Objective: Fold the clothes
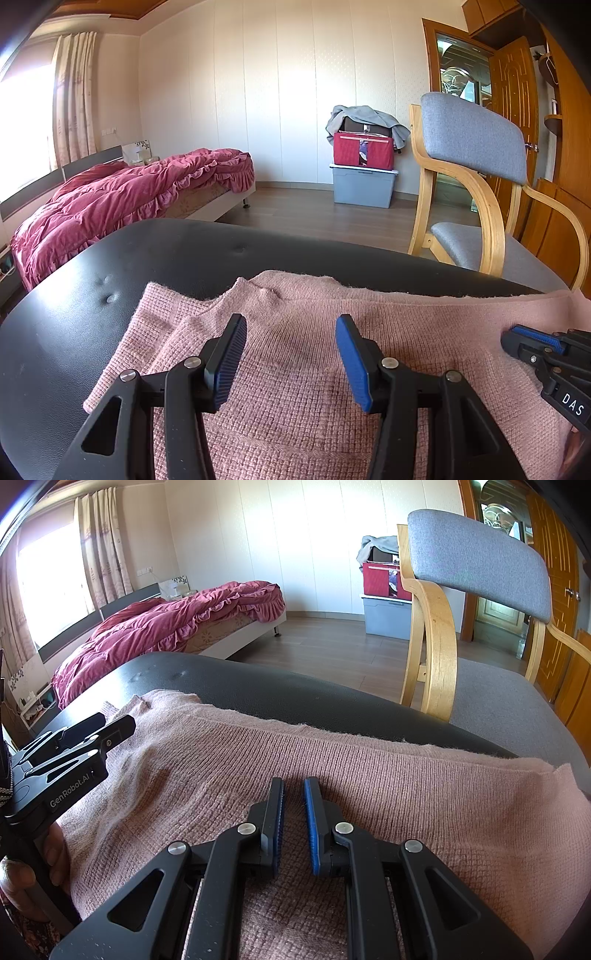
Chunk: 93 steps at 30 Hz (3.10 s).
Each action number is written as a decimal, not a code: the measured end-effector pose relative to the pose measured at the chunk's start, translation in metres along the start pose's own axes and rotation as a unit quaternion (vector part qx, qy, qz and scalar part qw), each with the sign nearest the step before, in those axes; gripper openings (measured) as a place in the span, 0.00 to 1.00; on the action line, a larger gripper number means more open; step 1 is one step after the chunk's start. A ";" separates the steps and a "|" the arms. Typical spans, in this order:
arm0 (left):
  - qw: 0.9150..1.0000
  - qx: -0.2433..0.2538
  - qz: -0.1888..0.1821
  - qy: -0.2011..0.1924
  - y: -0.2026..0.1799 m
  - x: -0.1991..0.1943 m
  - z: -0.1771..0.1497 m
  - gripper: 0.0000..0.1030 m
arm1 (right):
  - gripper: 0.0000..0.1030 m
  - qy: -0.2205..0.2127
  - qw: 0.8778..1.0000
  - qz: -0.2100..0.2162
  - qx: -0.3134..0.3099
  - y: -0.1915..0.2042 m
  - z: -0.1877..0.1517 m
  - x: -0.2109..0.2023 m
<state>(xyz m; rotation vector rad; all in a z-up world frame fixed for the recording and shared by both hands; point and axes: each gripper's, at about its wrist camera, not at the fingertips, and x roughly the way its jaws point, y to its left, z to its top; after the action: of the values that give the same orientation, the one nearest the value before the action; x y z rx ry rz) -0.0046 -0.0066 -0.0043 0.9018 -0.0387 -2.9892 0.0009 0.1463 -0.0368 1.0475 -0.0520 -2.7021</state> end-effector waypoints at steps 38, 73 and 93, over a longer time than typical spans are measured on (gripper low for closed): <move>1.000 -0.004 -0.001 0.002 -0.002 0.002 0.002 0.49 | 0.12 0.000 1.000 0.000 0.000 0.001 0.000 0.000; 1.000 -0.005 -0.009 -0.001 -0.001 0.001 0.001 0.49 | 0.20 0.001 1.000 0.008 -0.006 0.002 0.000 0.001; 1.000 -0.006 -0.011 -0.001 -0.001 0.002 0.001 0.49 | 0.21 0.001 1.000 0.014 -0.001 0.001 0.000 0.002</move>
<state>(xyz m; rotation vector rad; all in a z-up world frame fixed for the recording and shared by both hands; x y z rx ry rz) -0.0067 -0.0060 -0.0042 0.9050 -0.0101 -3.0071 -0.0002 0.1447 -0.0375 1.0417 -0.0618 -2.6750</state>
